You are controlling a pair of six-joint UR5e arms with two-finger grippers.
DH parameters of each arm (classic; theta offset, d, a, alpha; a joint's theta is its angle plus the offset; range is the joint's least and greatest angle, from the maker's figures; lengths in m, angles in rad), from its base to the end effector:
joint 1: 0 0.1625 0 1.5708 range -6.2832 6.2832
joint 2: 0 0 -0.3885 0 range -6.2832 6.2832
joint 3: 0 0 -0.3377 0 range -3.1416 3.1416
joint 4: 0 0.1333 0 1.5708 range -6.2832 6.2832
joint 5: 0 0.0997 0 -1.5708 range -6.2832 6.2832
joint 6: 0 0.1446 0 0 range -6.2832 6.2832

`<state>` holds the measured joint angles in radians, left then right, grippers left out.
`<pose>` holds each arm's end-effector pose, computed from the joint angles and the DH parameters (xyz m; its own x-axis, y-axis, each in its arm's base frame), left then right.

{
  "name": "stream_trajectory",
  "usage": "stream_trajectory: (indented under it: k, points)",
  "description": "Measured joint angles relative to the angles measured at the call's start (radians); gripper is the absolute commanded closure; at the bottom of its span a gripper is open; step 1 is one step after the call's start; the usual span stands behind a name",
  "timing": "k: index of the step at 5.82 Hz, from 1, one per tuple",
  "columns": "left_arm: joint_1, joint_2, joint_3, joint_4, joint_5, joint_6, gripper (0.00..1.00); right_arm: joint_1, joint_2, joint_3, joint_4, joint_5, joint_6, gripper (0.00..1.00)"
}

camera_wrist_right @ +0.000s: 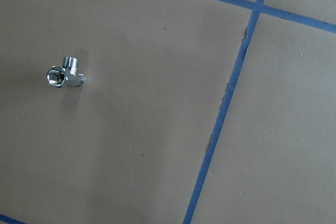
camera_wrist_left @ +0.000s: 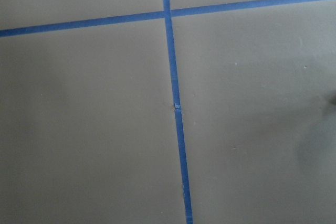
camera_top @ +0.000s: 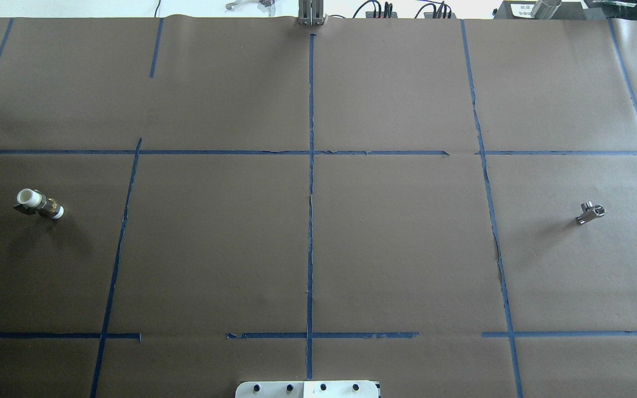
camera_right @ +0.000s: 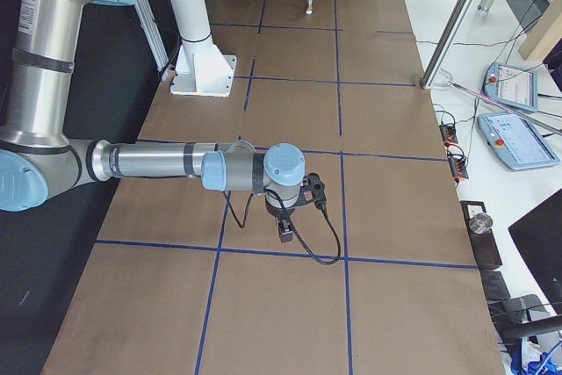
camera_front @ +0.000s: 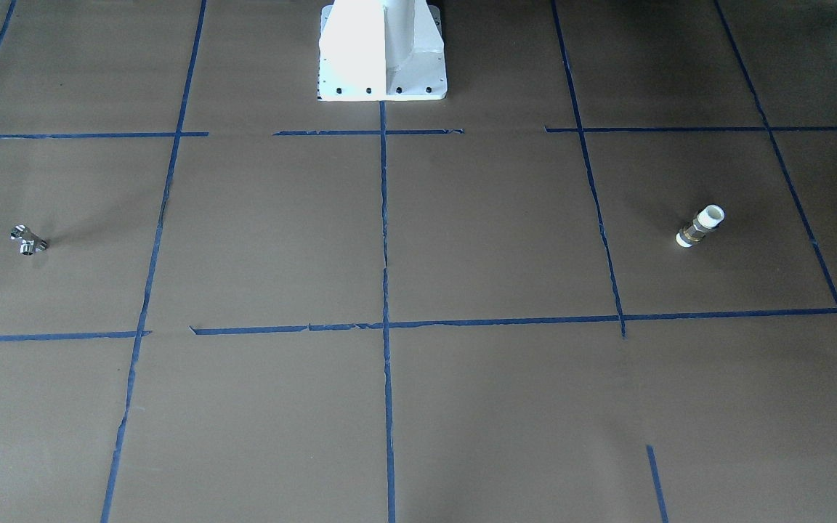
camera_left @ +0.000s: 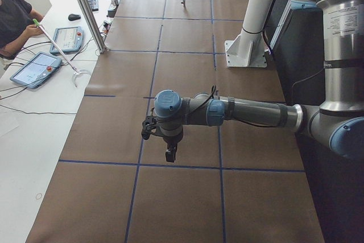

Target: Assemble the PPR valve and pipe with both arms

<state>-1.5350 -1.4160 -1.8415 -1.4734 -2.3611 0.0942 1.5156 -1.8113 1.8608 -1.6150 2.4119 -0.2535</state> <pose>-0.0170 -0.3780 0.6072 0.6962 0.1321 -0.7056 -0.1017 0.9912 0.0853 0.0064 -0.3458 0.6190 0.6303 -0.2898 0.7202 0.2203 0.9563 0.1921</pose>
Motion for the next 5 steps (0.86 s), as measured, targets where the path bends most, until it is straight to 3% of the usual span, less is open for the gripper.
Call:
stream_trajectory:
  k: [3,5]
  points:
    - [0.001,0.007,-0.011,-0.021,-0.064,0.004,0.0,0.0,0.0,-0.002,-0.001,0.04,0.001,0.0]
    - [0.058,0.013,-0.009,-0.116,-0.13,-0.024,0.0,0.0,0.001,0.001,0.001,0.058,-0.004,0.0]
